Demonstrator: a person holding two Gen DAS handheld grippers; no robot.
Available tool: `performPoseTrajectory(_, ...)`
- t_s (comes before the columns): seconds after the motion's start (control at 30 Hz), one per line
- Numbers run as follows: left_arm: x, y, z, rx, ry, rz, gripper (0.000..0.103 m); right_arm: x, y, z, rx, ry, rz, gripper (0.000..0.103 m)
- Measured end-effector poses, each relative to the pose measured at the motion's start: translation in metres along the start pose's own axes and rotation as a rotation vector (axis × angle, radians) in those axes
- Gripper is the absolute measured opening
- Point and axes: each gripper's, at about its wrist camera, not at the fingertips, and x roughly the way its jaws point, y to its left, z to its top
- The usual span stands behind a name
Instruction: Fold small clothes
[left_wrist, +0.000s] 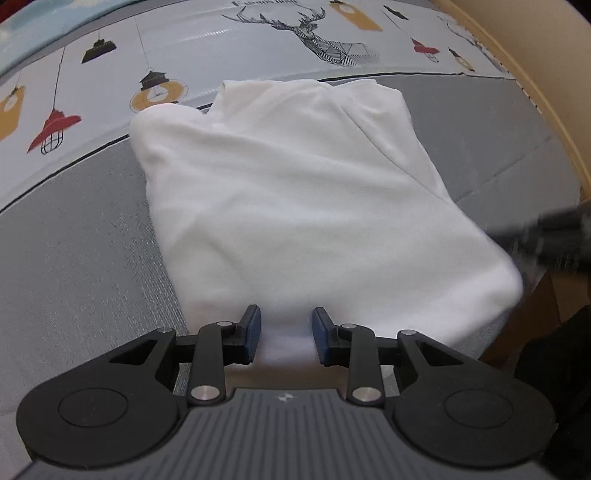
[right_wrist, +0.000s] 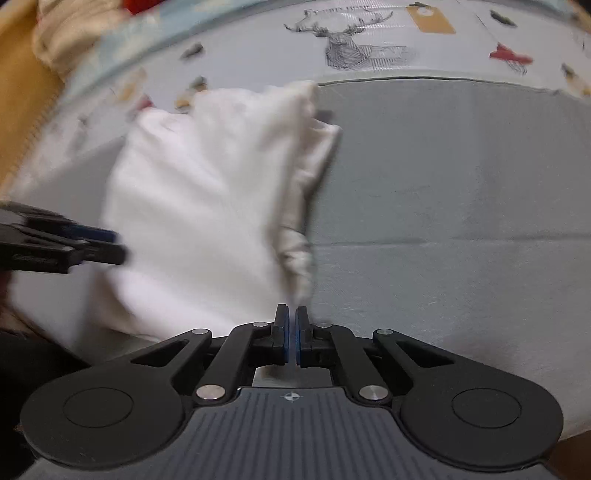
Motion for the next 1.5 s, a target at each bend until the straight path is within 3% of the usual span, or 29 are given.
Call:
performPoseTrajectory(0.07, -0.003, 0.002, 0.004, -0.016, -0.007, -0.012, 0.036, -0.011, -0.01, 0.01, 0.076, -0.095, -0.005, 0.006)
performPoseTrajectory(0.2, -0.007, 0.005, 0.006, -0.024, -0.022, -0.013, 0.036, -0.033, -0.03, 0.03, 0.303, -0.315, 0.041, 0.042)
performPoseTrajectory(0.23, -0.007, 0.006, 0.006, -0.022, -0.024, -0.014, 0.036, -0.031, -0.026, 0.035, 0.313, -0.338, 0.03, 0.043)
performPoseTrajectory(0.5, -0.007, 0.002, 0.003, -0.02, -0.023, -0.009, 0.036, 0.02, 0.007, 0.075, 0.335, -0.289, -0.021, 0.046)
performPoseTrajectory(0.57, -0.006, 0.002, 0.004, -0.017, -0.021, -0.012, 0.036, 0.03, 0.011, 0.081, 0.362, -0.284, -0.032, 0.043)
performPoseTrajectory(0.6, -0.005, 0.002, 0.004, -0.016, -0.02, -0.014, 0.036, 0.034, 0.013, 0.083, 0.367, -0.28, -0.026, 0.016)
performPoseTrajectory(0.63, -0.006, 0.002, 0.005, -0.015, -0.02, -0.017, 0.036, 0.036, 0.014, 0.085, 0.367, -0.278, -0.016, 0.004)
performPoseTrajectory(0.67, -0.006, 0.003, 0.005, -0.014, -0.021, -0.022, 0.036, 0.035, 0.017, 0.085, 0.362, -0.293, -0.02, 0.003)
performPoseTrajectory(0.8, -0.013, 0.005, 0.005, -0.019, -0.046, -0.056, 0.037, 0.006, 0.022, 0.084, 0.344, -0.525, -0.09, 0.002)
performPoseTrajectory(0.83, -0.014, 0.006, 0.005, -0.027, -0.047, -0.06, 0.037, 0.01, 0.02, 0.084, 0.352, -0.504, -0.119, 0.003)
performPoseTrajectory(0.93, -0.021, 0.013, 0.003, -0.053, -0.063, -0.074, 0.037, 0.035, 0.006, 0.082, 0.427, -0.318, -0.168, 0.008)
performPoseTrajectory(1.0, -0.028, 0.021, 0.001, -0.08, -0.089, -0.088, 0.037, 0.028, 0.009, 0.079, 0.386, -0.338, -0.21, 0.024)
performPoseTrajectory(1.1, -0.036, 0.031, -0.001, -0.119, -0.111, -0.099, 0.037, 0.004, 0.023, 0.073, 0.253, -0.419, -0.27, 0.028)
performPoseTrajectory(1.17, -0.039, 0.034, -0.001, -0.136, -0.112, -0.101, 0.037, -0.014, 0.025, 0.064, 0.19, -0.455, -0.191, 0.029)
performPoseTrajectory(1.23, -0.036, 0.034, -0.001, -0.144, -0.098, -0.09, 0.037, -0.024, 0.026, 0.052, 0.123, -0.433, -0.043, 0.029)
performPoseTrajectory(1.3, -0.027, 0.032, -0.001, -0.145, -0.061, -0.068, 0.037, -0.02, 0.028, 0.04, 0.039, -0.331, 0.05, 0.033)
performPoseTrajectory(1.33, -0.023, 0.03, -0.001, -0.144, -0.041, -0.052, 0.037, -0.009, 0.029, 0.033, 0.004, -0.237, 0.035, 0.035)
performPoseTrajectory(1.4, -0.017, 0.028, 0.0, -0.143, -0.021, -0.024, 0.037, 0.022, 0.025, 0.017, -0.048, -0.018, -0.083, 0.04)
performPoseTrajectory(1.43, -0.018, 0.029, 0.002, -0.16, -0.027, -0.024, 0.041, 0.029, 0.023, 0.01, -0.064, 0.036, -0.132, 0.044)
performPoseTrajectory(1.5, -0.026, 0.036, 0.005, -0.217, -0.074, -0.035, 0.047, 0.018, 0.018, 0.009, -0.04, -0.02, -0.121, 0.043)
